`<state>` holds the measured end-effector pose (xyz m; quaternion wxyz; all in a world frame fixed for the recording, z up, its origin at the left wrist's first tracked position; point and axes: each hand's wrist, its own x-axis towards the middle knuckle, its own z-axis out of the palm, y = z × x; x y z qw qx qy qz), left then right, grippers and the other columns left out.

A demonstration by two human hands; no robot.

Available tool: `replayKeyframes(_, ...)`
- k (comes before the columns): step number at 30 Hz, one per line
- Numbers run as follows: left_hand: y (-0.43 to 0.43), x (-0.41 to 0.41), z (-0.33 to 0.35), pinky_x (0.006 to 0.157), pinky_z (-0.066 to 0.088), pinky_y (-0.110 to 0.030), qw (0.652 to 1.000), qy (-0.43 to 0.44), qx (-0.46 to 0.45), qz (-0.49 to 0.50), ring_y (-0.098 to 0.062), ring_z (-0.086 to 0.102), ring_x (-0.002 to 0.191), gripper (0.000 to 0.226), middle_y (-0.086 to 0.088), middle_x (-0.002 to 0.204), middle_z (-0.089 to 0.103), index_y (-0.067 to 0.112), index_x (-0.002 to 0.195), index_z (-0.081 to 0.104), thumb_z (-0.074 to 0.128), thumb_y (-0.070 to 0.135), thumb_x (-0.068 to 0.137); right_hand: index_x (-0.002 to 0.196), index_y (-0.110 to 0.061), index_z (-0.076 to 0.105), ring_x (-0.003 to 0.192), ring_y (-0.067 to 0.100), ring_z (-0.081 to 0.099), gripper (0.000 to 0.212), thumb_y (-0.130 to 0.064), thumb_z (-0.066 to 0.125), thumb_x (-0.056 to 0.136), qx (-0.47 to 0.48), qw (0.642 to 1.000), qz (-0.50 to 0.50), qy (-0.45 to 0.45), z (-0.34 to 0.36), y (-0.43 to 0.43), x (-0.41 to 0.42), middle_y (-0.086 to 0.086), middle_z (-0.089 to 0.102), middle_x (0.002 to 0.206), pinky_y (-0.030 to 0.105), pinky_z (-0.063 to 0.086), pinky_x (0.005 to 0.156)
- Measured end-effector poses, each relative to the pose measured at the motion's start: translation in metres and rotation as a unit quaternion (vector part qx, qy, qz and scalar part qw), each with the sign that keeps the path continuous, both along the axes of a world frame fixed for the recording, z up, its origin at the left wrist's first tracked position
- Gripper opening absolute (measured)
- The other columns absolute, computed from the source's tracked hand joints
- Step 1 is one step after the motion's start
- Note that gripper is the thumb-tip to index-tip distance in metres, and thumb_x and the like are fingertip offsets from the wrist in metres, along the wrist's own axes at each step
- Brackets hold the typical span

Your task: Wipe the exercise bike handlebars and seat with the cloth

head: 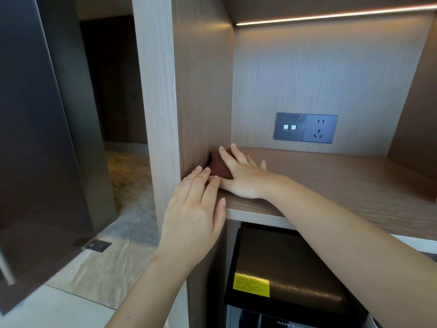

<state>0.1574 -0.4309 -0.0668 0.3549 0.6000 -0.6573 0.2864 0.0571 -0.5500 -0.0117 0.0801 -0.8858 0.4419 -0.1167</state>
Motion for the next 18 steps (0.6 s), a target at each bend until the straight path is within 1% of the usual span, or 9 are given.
replayKeyframes(3,-0.002,-0.003,-0.001,0.102,0.027,-0.042,1.000,0.002,-0.011,-0.002,-0.032,0.051,0.118,0.034,-0.018,0.121,0.060,0.003,0.115,0.060,0.051,0.021,0.088,0.143,-0.039,-0.006,0.142,0.030,-0.007,0.074,-0.069,0.029,0.084,-0.023,1.000,-0.019,0.009,0.003,0.006,-0.016,-0.004,-0.013,0.156,0.057,-0.006,0.110)
replayKeyframes(6,-0.004,-0.008,-0.001,0.101,0.027,-0.047,1.000,0.003,-0.019,-0.001,-0.035,0.052,0.116,0.034,-0.020,0.119,0.060,0.002,0.113,0.061,0.061,0.016,0.083,0.145,-0.032,0.009,0.142,0.031,0.007,0.072,-0.066,0.032,0.085,-0.091,0.994,-0.066,0.011,0.007,0.018,-0.038,0.002,0.009,0.156,0.059,0.002,0.110)
replayKeyframes(8,-0.005,-0.013,0.000,0.099,0.030,-0.051,1.000,0.008,-0.022,0.001,-0.036,0.052,0.115,0.032,-0.021,0.118,0.061,0.002,0.112,0.061,0.059,0.016,0.084,0.143,-0.027,0.021,0.139,0.032,0.021,0.068,-0.062,0.037,0.087,-0.140,0.985,-0.096,0.000,0.007,0.031,-0.052,0.006,0.024,0.152,0.059,0.011,0.109)
replayKeyframes(10,-0.003,-0.019,0.002,0.098,0.034,-0.053,1.000,0.015,-0.017,-0.003,-0.037,0.052,0.115,0.034,-0.021,0.119,0.060,0.002,0.112,0.061,0.055,0.019,0.083,0.141,-0.025,0.028,0.134,0.031,0.030,0.063,-0.057,0.040,0.088,-0.176,0.976,-0.124,-0.009,0.003,0.045,-0.063,0.007,0.033,0.147,0.058,0.017,0.108)
replayKeyframes(11,-0.003,-0.021,0.002,0.098,0.035,-0.054,1.000,0.018,-0.016,-0.007,-0.037,0.052,0.116,0.035,-0.021,0.119,0.060,0.002,0.113,0.061,0.056,0.019,0.083,0.140,-0.025,0.031,0.132,0.030,0.033,0.060,-0.054,0.040,0.089,-0.194,0.971,-0.138,-0.009,0.001,0.051,-0.068,0.006,0.037,0.145,0.058,0.019,0.108)
replayKeyframes(12,-0.001,-0.024,0.003,0.098,0.035,-0.054,1.000,0.023,-0.012,-0.014,-0.037,0.051,0.116,0.034,-0.021,0.119,0.060,0.002,0.113,0.061,0.059,0.018,0.083,0.138,-0.025,0.034,0.130,0.030,0.036,0.056,-0.052,0.041,0.089,-0.212,0.965,-0.151,-0.008,-0.002,0.059,-0.072,0.006,0.039,0.143,0.059,0.020,0.107)
replayKeyframes(14,0.003,-0.029,0.002,0.098,0.033,-0.054,0.999,0.031,-0.012,-0.031,-0.037,0.052,0.116,0.035,-0.021,0.119,0.060,0.002,0.113,0.061,0.063,0.017,0.082,0.134,-0.023,0.042,0.128,0.030,0.039,0.049,-0.046,0.042,0.090,-0.264,0.948,-0.176,0.000,-0.010,0.072,-0.077,0.006,0.043,0.141,0.061,0.016,0.106)
replayKeyframes(16,0.010,-0.032,-0.002,0.099,0.032,-0.051,0.998,0.026,-0.027,-0.049,-0.035,0.052,0.116,0.034,-0.019,0.119,0.060,0.003,0.113,0.061,0.057,0.020,0.083,0.126,-0.019,0.053,0.124,0.032,0.044,0.041,-0.039,0.048,0.090,-0.318,0.931,-0.180,-0.015,-0.019,0.088,-0.078,0.010,0.048,0.137,0.064,0.014,0.105)
replayKeyframes(18,0.018,-0.032,-0.007,0.100,0.028,-0.047,0.997,0.032,-0.034,-0.058,-0.033,0.051,0.117,0.037,-0.017,0.120,0.060,0.005,0.114,0.061,0.050,0.024,0.084,0.114,-0.014,0.063,0.117,0.036,0.052,0.033,-0.030,0.057,0.086,-0.359,0.915,-0.171,-0.061,-0.028,0.099,-0.078,0.015,0.057,0.128,0.067,0.020,0.101)
